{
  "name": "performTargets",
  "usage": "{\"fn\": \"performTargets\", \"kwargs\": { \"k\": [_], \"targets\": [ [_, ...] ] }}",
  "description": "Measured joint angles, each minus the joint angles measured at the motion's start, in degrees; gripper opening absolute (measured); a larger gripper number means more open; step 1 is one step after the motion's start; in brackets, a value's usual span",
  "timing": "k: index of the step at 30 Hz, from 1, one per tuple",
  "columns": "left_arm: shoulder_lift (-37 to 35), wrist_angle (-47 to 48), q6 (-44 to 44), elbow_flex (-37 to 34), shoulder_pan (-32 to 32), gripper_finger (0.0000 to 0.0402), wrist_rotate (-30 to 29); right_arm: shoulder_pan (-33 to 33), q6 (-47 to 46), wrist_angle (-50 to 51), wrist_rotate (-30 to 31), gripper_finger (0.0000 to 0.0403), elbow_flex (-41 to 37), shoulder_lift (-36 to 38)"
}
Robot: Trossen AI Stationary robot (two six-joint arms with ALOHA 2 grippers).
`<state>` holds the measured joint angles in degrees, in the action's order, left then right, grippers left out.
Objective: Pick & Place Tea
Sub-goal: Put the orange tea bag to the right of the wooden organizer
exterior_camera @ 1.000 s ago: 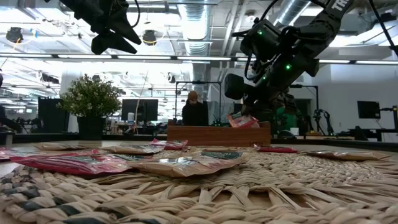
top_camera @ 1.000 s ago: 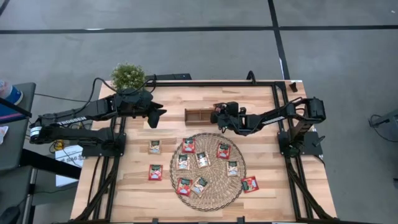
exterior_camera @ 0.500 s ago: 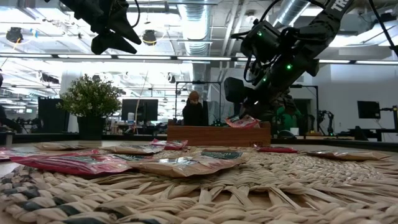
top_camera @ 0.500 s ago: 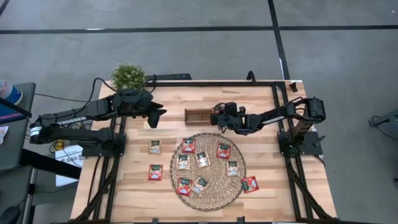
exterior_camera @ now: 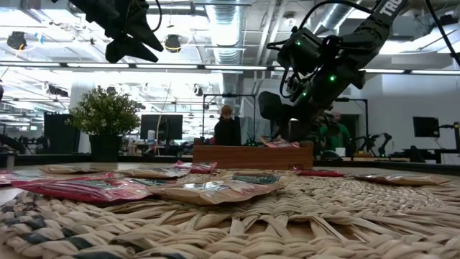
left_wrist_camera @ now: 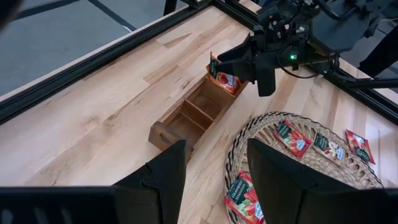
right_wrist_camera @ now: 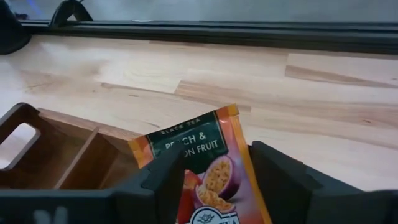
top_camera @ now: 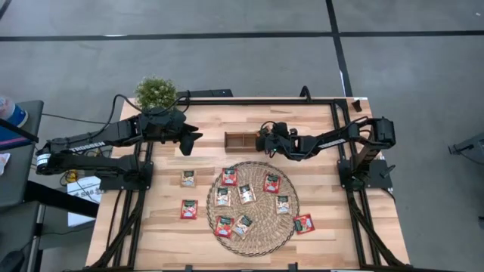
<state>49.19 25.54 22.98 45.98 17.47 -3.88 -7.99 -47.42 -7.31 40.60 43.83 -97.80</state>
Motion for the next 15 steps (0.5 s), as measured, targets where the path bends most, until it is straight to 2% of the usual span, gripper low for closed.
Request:
{"fn": "performTargets", "kwargs": {
  "k": [7,15],
  "targets": [
    [0.02,-0.02,0.0,0.0,0.01,0.0161,0.01,0.02,3.03,2.58,0.68,0.0208,2.05,1.42],
    [0.02,-0.3,-0.1,0.0,0.0,0.0161,0.17,-0.09,12.51,5.2,2.69,0.0182,5.36,4.91]
  ]
}}
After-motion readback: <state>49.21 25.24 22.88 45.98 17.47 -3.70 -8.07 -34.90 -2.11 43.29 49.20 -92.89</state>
